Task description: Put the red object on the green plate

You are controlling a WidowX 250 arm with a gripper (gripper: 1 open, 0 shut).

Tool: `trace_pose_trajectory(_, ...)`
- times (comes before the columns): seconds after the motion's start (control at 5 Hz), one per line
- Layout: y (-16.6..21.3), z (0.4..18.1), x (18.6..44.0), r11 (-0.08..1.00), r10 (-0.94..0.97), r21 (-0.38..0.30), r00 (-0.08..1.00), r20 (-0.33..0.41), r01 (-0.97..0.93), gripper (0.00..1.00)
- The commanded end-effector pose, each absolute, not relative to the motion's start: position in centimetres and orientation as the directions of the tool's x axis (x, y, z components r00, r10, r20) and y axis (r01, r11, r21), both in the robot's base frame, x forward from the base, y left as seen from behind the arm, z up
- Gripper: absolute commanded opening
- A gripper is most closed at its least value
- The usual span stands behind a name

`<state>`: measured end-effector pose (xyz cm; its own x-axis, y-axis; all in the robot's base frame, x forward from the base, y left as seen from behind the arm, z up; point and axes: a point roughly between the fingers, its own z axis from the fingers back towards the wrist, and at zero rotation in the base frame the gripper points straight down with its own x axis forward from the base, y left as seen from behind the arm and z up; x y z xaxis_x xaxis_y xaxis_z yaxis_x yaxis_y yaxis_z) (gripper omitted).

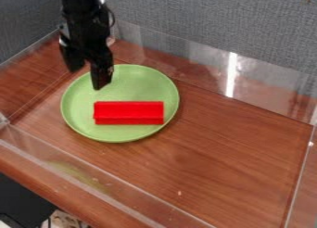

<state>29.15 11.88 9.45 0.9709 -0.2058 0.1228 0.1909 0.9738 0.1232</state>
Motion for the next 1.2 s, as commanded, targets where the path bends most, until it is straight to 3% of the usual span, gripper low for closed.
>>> trace_pose_trajectory(0.0,11.9,12.9,29.5,0.973,-0.185,0.171,0.964,0.19,0.153,1.0)
trace_pose_trajectory(0.2,12.5,13.8,30.7,0.979,-0.151,0.165,0.968,0.201,0.118,1.0)
trace_pose_trajectory(0.6,12.5,14.8,29.2,0.986,-0.138,0.116,0.974,0.179,0.119,1.0)
trace_pose_trajectory(1.0,13.3,14.5,28.0,0.991,-0.113,0.097,0.975,0.192,0.096,1.0)
